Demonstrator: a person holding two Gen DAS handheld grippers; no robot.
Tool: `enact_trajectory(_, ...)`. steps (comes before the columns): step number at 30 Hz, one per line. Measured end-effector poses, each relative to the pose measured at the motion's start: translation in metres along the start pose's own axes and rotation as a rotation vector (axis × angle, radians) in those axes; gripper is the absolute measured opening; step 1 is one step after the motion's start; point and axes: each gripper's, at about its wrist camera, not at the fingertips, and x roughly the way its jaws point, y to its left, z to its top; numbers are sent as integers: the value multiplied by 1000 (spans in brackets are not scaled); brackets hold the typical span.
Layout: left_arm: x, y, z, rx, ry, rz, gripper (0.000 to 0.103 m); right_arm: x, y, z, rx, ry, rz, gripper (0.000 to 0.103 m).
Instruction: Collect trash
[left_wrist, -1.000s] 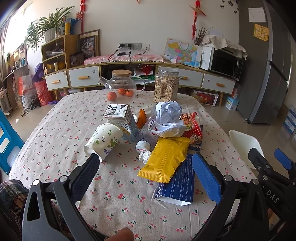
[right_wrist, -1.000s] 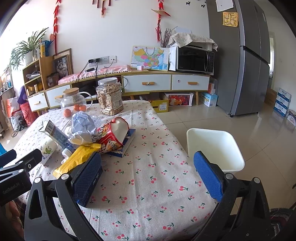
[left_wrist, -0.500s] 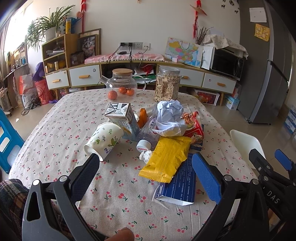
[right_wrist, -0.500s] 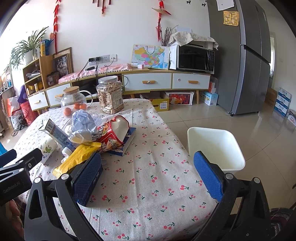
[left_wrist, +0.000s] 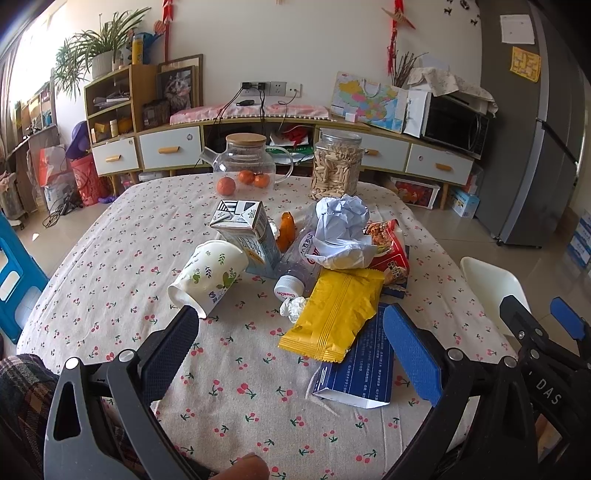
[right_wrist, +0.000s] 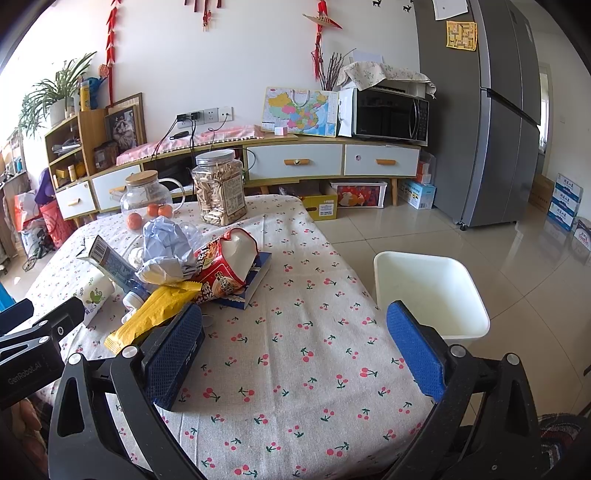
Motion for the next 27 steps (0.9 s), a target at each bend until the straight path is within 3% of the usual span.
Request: enact_trajectory(27, 2, 4, -2, -10, 9, 6, 97, 5, 4, -6, -6, 6, 0, 96)
